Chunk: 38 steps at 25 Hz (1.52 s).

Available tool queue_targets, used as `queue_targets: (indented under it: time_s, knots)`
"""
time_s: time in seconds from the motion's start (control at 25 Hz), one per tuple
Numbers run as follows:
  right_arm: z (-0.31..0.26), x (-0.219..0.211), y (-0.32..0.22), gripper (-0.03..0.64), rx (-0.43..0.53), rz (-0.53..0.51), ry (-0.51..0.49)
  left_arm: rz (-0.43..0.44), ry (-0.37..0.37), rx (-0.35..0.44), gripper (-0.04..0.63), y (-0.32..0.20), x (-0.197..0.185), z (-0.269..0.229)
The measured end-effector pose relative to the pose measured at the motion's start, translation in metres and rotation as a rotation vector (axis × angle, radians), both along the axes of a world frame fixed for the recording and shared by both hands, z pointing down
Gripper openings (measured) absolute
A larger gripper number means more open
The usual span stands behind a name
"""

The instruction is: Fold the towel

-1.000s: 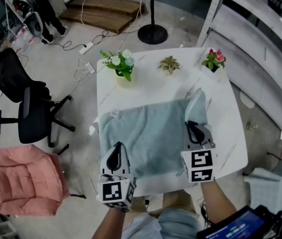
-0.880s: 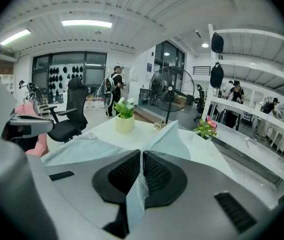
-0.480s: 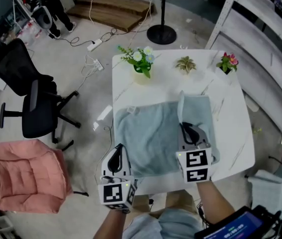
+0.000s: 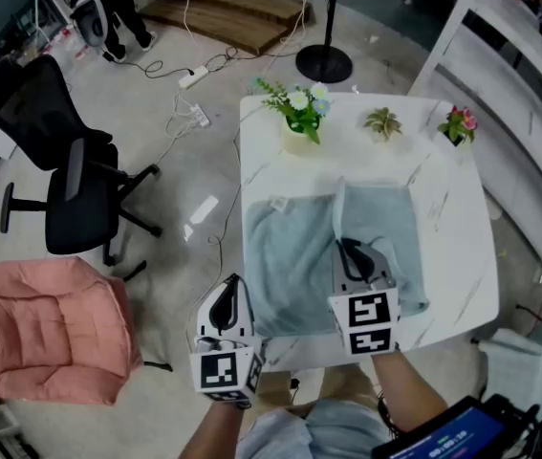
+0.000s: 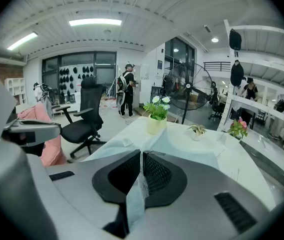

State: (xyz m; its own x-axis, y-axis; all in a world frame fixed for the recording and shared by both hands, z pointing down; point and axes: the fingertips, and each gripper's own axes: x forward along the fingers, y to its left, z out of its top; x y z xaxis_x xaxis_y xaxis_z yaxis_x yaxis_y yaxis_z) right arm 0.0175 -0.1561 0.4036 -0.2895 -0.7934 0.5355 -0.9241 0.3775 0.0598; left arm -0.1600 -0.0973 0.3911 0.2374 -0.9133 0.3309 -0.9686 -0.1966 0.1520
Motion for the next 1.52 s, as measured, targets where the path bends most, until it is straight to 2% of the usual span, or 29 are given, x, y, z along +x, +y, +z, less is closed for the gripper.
queue_targets:
  time_s: [0.72, 1.12, 1.36, 1.52]
  knots:
    - [0.013, -0.099, 0.004, 0.037, -0.025, -0.095, 0.008, -0.066, 0.015, -0.003, 0.008, 0.010, -0.071, 0.001]
    - [0.049, -0.142, 0.008, 0.041, -0.089, -0.150, 0.037, -0.107, 0.032, -0.020, 0.008, 0.017, -0.106, 0.012]
    - [0.103, -0.160, 0.011, 0.052, -0.188, -0.186, 0.098, -0.120, 0.043, -0.043, 0.008, 0.024, -0.118, 0.027]
    - [0.111, -0.166, 0.009, 0.064, -0.181, -0.220, 0.156, -0.128, 0.056, -0.066, 0.008, 0.032, -0.125, 0.041]
